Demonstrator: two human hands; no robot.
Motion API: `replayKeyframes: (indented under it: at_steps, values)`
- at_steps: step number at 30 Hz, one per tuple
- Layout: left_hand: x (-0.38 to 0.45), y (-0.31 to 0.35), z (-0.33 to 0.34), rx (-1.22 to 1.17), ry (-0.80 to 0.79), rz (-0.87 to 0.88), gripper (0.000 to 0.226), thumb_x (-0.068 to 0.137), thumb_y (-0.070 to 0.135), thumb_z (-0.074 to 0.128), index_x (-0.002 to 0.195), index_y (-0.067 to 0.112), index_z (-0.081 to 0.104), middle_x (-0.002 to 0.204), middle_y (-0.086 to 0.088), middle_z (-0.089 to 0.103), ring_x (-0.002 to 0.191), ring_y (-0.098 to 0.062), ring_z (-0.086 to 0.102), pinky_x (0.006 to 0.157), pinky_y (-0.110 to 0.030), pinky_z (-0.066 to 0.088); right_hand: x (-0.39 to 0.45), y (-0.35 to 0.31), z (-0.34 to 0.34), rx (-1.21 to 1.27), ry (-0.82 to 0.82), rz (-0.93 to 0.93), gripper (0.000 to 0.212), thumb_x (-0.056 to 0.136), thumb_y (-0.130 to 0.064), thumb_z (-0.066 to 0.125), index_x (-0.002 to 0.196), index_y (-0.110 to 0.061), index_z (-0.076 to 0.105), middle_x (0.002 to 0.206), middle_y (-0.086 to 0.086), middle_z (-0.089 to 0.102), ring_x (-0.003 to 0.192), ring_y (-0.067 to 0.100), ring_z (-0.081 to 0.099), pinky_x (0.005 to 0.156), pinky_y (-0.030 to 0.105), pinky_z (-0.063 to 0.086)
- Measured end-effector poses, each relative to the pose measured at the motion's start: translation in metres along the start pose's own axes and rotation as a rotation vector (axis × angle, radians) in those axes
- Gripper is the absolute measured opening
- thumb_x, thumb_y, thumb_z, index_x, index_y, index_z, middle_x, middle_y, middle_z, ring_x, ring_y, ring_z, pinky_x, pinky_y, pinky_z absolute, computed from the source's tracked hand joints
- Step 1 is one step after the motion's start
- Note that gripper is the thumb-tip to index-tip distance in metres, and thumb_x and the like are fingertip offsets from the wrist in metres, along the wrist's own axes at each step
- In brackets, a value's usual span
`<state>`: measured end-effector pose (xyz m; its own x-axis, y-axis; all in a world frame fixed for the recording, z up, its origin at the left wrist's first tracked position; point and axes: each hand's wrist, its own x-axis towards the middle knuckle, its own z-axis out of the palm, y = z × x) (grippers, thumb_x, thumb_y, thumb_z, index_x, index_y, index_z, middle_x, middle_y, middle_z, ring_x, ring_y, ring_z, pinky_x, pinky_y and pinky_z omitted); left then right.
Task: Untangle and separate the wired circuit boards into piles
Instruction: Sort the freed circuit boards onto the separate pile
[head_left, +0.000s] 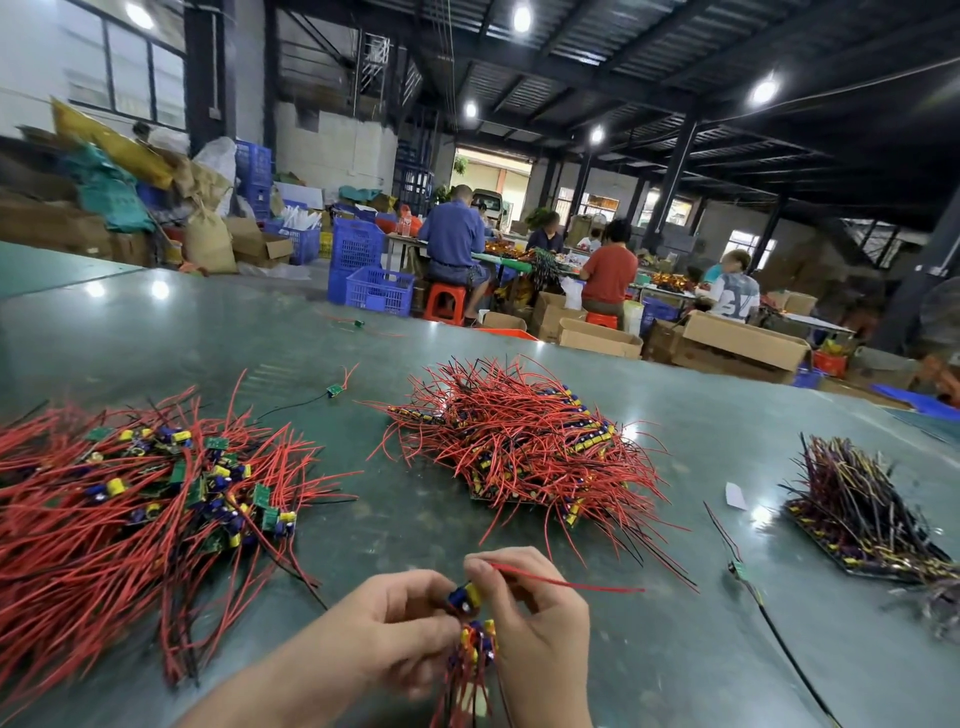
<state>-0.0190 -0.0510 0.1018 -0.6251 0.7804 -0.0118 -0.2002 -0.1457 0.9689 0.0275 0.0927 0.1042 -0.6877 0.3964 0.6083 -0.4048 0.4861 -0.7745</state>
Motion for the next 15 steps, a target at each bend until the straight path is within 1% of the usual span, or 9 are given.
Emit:
replayKeyframes:
  at_steps: [2,4,5,7,8,9,11,13,15]
  values:
    - [-0.001,-0.001,0.000,0.077,-0.039,0.003,0.030,0.071,0.013,0.073,0.096,0.007,0.060,0.078,-0.011,0.064,0.058,-0.017,0.060,0.057,-0.024,0.049,0.001,-0.002,0.000,-0.032,0.014,0.002,0.033,0.071,0.001,0.076,0.059,-0.029,0.070,0.066,-0.009,0.066,0.060,0.005,0.060,0.056,0.017,0.044]
    - [-0.001,0.000,-0.001,0.156,-0.036,0.039,0.029,0.077,0.004,0.063,0.104,0.005,0.055,0.082,-0.006,0.069,0.076,-0.024,0.059,0.069,-0.027,0.048,0.001,-0.006,-0.001,0.060,0.033,0.124,0.031,0.074,0.001,0.074,0.055,-0.023,0.069,0.061,-0.007,0.065,0.055,0.002,0.057,0.054,0.014,0.042]
    - [-0.001,0.001,-0.001,0.188,-0.019,0.052,0.026,0.080,0.001,0.060,0.105,0.005,0.054,0.082,-0.004,0.069,0.078,-0.024,0.057,0.069,-0.026,0.046,0.002,-0.008,-0.001,0.161,0.028,0.239,0.028,0.076,-0.001,0.072,0.054,-0.017,0.071,0.058,-0.004,0.065,0.053,0.001,0.056,0.053,0.012,0.041]
    - [0.000,0.002,-0.003,0.251,0.024,0.073,0.017,0.089,-0.005,0.053,0.102,0.005,0.054,0.075,0.002,0.069,0.063,-0.012,0.053,0.058,-0.016,0.042,0.003,-0.010,-0.001,0.346,-0.015,0.465,0.027,0.081,-0.006,0.067,0.057,-0.013,0.074,0.055,0.000,0.065,0.050,0.002,0.052,0.051,0.012,0.041]
    - [0.000,0.003,-0.003,0.290,0.042,0.079,0.017,0.092,-0.008,0.048,0.101,0.005,0.053,0.071,0.005,0.067,0.055,-0.005,0.049,0.054,-0.014,0.038,0.003,-0.012,-0.001,0.397,-0.039,0.534,0.027,0.082,-0.008,0.065,0.057,-0.013,0.075,0.054,0.000,0.063,0.049,0.004,0.049,0.050,0.013,0.040]
    - [0.000,0.003,-0.005,0.329,0.061,0.083,0.018,0.093,-0.008,0.045,0.101,0.006,0.052,0.068,0.007,0.065,0.052,-0.002,0.045,0.052,-0.013,0.035,0.003,-0.014,-0.001,0.417,-0.051,0.569,0.026,0.082,-0.010,0.065,0.058,-0.012,0.075,0.053,-0.001,0.062,0.049,0.006,0.047,0.050,0.014,0.039]
    - [0.002,0.002,-0.006,0.385,0.097,0.084,0.019,0.095,-0.006,0.043,0.103,0.008,0.054,0.065,0.007,0.062,0.054,-0.005,0.041,0.052,-0.014,0.032,0.004,-0.017,-0.001,0.403,-0.031,0.556,0.020,0.079,-0.006,0.067,0.061,-0.009,0.075,0.051,-0.002,0.060,0.048,0.003,0.047,0.050,0.012,0.038]
    - [0.003,0.000,-0.005,0.381,0.133,0.073,0.017,0.095,0.000,0.046,0.104,0.010,0.057,0.062,0.006,0.059,0.056,-0.008,0.039,0.050,-0.015,0.030,0.005,-0.018,-0.002,0.371,0.014,0.516,0.014,0.076,-0.001,0.071,0.063,-0.005,0.074,0.056,0.003,0.064,0.050,0.001,0.052,0.051,0.009,0.040]
    - [0.004,0.000,-0.003,0.344,0.176,0.064,0.013,0.095,0.005,0.049,0.102,0.010,0.058,0.057,0.006,0.056,0.051,-0.005,0.040,0.046,-0.014,0.029,0.005,-0.018,-0.004,0.318,0.009,0.493,0.011,0.075,-0.001,0.072,0.064,-0.004,0.074,0.059,0.006,0.064,0.050,0.001,0.051,0.051,0.009,0.039]
